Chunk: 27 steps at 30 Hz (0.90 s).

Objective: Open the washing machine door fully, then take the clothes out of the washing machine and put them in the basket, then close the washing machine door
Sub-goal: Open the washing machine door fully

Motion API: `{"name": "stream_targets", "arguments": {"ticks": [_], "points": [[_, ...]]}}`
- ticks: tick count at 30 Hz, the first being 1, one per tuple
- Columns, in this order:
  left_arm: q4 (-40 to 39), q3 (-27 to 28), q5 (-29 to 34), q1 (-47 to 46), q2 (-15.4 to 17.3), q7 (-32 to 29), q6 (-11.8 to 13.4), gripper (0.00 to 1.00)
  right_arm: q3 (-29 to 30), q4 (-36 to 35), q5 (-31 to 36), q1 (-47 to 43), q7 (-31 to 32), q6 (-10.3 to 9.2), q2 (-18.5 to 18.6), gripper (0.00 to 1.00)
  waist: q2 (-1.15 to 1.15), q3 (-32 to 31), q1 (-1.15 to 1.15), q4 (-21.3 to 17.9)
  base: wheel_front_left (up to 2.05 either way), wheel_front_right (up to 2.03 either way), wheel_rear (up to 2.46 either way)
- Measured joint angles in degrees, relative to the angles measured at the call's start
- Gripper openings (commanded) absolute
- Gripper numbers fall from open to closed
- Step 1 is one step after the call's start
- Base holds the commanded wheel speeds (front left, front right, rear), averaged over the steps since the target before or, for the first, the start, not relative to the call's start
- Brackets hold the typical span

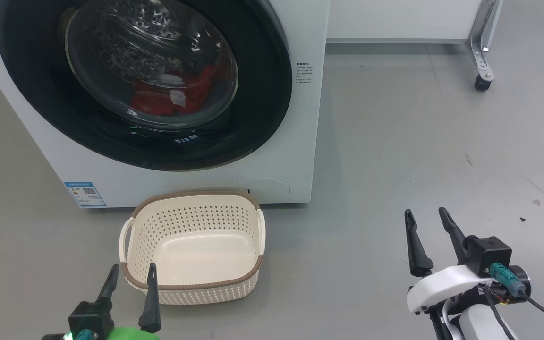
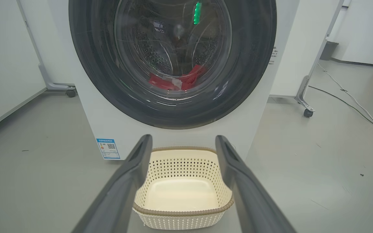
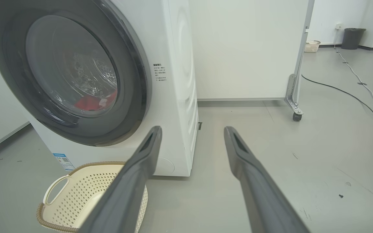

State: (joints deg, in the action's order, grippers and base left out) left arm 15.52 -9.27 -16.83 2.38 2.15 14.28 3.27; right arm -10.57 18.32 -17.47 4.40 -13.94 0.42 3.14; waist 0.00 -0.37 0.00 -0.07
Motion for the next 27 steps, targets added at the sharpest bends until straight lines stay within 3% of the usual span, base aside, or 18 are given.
{"name": "stream_targets", "arguments": {"ticks": [27], "points": [[0.9, -1.1, -1.4, -0.2, 0.0, 0.0, 1.0, 1.00, -1.0, 2.6, -0.2, 1.3, 0.0, 0.10, 0.0, 1.00, 0.00, -0.4, 0.00, 0.6, 0.00, 0.00, 0.00]]}}
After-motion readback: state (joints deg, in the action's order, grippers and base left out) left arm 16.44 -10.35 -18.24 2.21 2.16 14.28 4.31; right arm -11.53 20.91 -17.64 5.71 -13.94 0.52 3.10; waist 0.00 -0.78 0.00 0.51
